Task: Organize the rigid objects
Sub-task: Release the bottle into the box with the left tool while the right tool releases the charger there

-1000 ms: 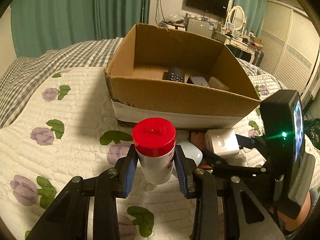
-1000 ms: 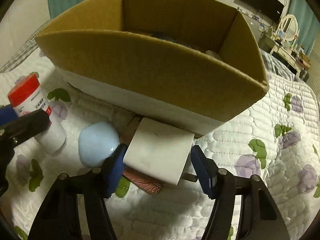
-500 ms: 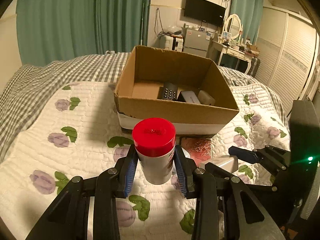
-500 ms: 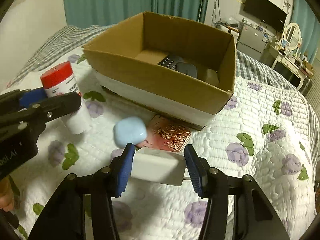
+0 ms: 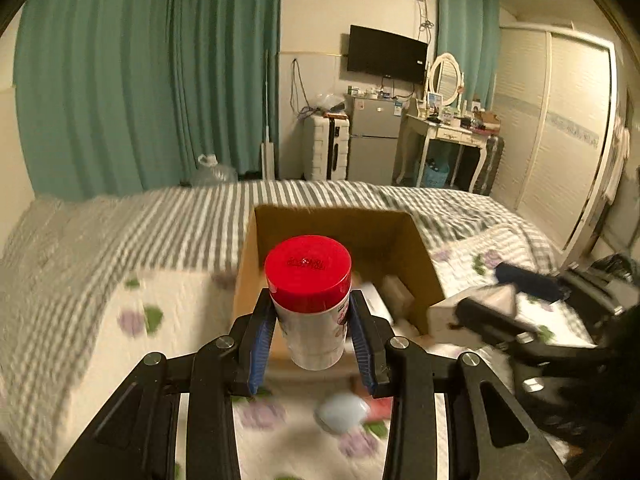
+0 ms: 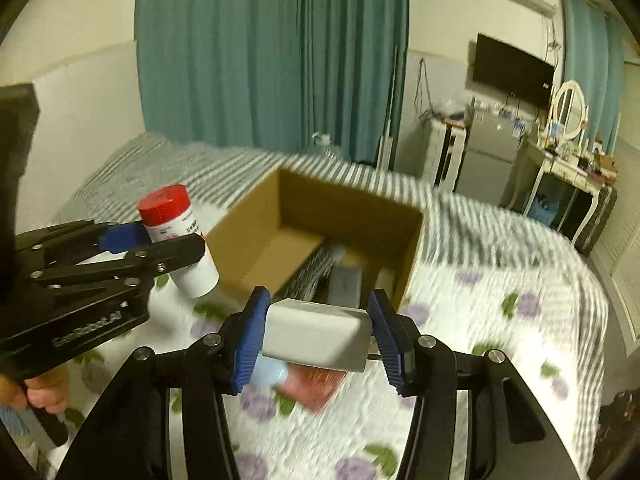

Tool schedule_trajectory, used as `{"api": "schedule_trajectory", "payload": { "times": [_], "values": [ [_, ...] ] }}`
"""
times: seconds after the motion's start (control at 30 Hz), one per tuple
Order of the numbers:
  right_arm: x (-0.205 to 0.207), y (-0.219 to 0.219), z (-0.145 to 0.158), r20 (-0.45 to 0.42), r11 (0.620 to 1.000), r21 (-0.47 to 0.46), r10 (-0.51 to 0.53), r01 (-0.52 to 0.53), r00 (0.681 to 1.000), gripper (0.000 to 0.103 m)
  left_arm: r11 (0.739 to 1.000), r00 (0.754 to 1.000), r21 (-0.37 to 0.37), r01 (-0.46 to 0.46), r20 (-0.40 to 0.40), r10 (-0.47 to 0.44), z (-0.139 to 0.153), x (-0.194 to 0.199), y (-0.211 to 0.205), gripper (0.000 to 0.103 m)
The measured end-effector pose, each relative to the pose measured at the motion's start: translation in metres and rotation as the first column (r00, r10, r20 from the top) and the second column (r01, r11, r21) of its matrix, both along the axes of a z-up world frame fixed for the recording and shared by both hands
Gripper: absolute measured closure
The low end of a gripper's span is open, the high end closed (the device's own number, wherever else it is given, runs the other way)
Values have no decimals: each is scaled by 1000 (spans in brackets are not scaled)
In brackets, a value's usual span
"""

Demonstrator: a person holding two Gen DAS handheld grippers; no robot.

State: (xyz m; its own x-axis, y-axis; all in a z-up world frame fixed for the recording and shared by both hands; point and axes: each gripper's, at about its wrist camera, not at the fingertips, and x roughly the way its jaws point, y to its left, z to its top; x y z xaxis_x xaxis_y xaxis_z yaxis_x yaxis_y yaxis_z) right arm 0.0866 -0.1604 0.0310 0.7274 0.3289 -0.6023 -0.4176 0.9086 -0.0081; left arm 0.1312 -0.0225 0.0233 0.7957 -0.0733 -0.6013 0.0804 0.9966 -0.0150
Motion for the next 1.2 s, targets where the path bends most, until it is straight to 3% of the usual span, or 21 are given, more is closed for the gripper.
{"api": "schedule_trajectory", "payload": {
  "times": [0.27, 0.53, 0.67, 0.77, 1.2],
  "values": [
    [69, 6, 6, 29, 1000, 2, -18, 18, 999, 52, 997, 995, 48, 59, -86, -54, -41, 74, -3, 66],
    [112, 9, -40, -47, 1000, -24, 5, -6, 999, 52, 995, 986, 66, 73, -155, -62, -87, 91, -6, 65],
    [111, 8, -50, -68, 999, -33, -3, 1, 998, 52, 994, 985, 84, 70, -161, -56, -87, 87, -8, 61],
    [110, 7, -46, -56, 999, -31, -10, 8, 998, 52, 995, 992, 86, 57, -115, -47, -73, 80, -6, 47],
    [156, 24, -56, -40, 998, -49, -40, 39, 998, 52, 998, 997, 64, 20, -72, -16, -59, 75, 11, 47]
  ]
}}
